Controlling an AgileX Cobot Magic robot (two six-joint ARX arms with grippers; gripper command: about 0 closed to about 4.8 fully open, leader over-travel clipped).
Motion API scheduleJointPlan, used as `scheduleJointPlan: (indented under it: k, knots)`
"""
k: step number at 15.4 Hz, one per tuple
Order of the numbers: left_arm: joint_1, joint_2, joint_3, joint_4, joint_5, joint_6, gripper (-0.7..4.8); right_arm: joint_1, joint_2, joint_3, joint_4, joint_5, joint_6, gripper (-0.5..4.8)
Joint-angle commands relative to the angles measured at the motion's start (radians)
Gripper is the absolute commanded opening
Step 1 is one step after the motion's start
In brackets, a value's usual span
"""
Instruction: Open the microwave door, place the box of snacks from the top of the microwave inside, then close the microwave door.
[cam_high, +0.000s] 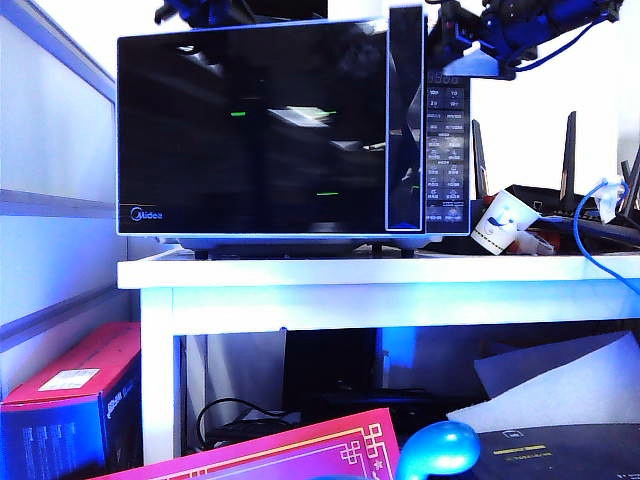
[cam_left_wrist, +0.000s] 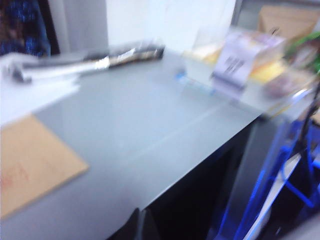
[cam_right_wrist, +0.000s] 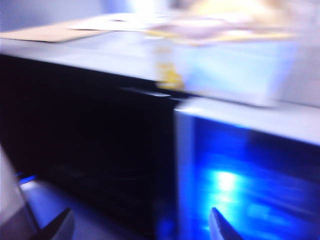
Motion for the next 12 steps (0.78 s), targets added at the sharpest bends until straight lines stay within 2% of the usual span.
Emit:
scheduleJointPlan:
  k: [1, 6, 12]
  knots:
    - [0.002, -0.055, 0.005, 0.036, 0.003, -0.005, -0.06, 0.001, -0.005, 0.004, 0.01, -0.176, -0.003, 3.54]
    - [0.001, -0.066, 0.005, 0.016, 0.003, -0.005, -0.06, 0.001, -0.017, 0.004, -0.003, -0.425, 0.033, 3.54]
    - [0.001, -0.066, 0.005, 0.007, 0.005, -0.016, -0.06, 0.007, -0.043, 0.004, -0.035, -0.528, 0.079, 3.54]
